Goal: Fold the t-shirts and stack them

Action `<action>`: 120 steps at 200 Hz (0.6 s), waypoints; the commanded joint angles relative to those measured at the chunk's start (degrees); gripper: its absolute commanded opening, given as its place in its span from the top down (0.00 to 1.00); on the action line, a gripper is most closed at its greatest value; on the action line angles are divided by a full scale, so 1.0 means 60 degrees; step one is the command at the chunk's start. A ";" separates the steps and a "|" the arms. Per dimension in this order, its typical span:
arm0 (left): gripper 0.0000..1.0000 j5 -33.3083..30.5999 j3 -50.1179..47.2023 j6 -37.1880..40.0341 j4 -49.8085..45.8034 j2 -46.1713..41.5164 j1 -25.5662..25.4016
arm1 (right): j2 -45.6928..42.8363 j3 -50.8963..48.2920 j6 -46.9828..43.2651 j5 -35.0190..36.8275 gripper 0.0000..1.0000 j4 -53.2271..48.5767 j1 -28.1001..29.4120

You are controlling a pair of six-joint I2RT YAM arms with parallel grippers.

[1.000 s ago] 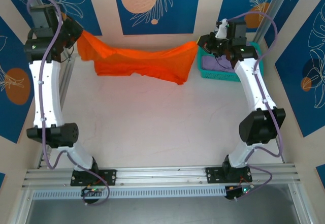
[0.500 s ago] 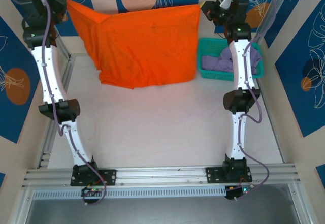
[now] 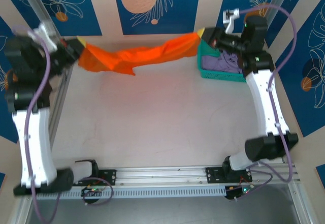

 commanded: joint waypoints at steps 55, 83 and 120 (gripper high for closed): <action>0.63 -0.2567 -0.6941 -0.1213 -0.6614 -0.7699 -0.0252 | -0.6277 -0.9232 -0.1563 0.0531 1.00 -0.3301 -0.0006; 0.40 -0.4398 -0.6250 -0.1065 -0.6732 -0.6886 -0.0254 | -0.7011 -0.9775 -0.0748 0.1650 0.86 -0.3620 -0.0109; 0.11 -0.5346 -0.5504 -0.0428 -0.4256 -0.4480 -0.0253 | -0.6627 -0.8626 0.0724 0.5607 0.31 -0.5185 -0.0733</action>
